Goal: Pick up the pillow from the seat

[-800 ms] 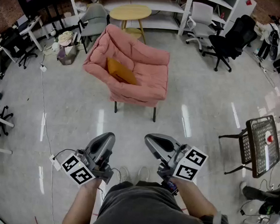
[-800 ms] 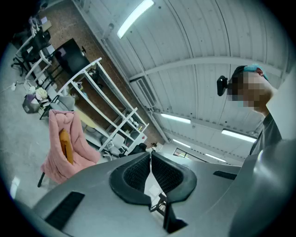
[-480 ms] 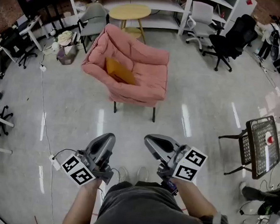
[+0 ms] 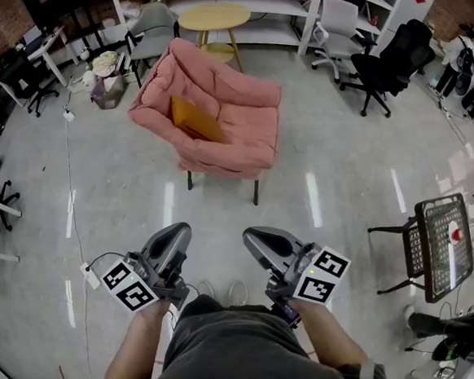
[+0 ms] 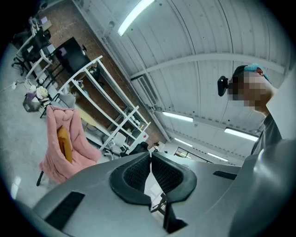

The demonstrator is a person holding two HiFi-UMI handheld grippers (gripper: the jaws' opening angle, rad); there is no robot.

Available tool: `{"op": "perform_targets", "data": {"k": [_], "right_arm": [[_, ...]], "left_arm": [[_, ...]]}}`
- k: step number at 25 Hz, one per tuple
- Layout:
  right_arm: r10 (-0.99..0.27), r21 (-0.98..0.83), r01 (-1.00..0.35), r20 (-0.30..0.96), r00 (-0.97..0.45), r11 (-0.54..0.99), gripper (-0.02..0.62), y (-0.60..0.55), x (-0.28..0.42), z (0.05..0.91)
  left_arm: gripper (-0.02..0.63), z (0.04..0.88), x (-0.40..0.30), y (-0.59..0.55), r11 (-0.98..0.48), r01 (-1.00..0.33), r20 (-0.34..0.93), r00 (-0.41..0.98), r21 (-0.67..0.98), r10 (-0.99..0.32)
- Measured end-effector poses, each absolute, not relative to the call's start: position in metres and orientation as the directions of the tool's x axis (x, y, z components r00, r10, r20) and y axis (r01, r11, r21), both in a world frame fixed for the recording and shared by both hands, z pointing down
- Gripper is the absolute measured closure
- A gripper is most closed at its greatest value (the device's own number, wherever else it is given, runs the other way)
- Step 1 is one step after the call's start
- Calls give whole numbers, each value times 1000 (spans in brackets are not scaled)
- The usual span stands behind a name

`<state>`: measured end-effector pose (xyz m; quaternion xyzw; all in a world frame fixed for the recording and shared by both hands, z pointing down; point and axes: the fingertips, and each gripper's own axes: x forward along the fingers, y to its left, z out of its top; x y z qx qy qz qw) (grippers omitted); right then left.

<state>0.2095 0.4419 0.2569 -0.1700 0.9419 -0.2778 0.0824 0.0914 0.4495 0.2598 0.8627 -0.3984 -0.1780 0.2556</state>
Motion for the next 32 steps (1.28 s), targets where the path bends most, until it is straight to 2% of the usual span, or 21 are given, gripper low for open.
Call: {"op": "perform_targets", "data": {"k": [17, 32], "right_arm": [[-372, -571, -310, 9, -928, 760, 580, 335, 171, 288], [-439, -588, -389, 63, -896, 710, 580, 173, 69, 291]], "left_arm": [[595, 286, 38, 341, -529, -589, -110, 598, 611, -794], [595, 290, -49, 170, -578, -534, -92, 680, 617, -727]]}}
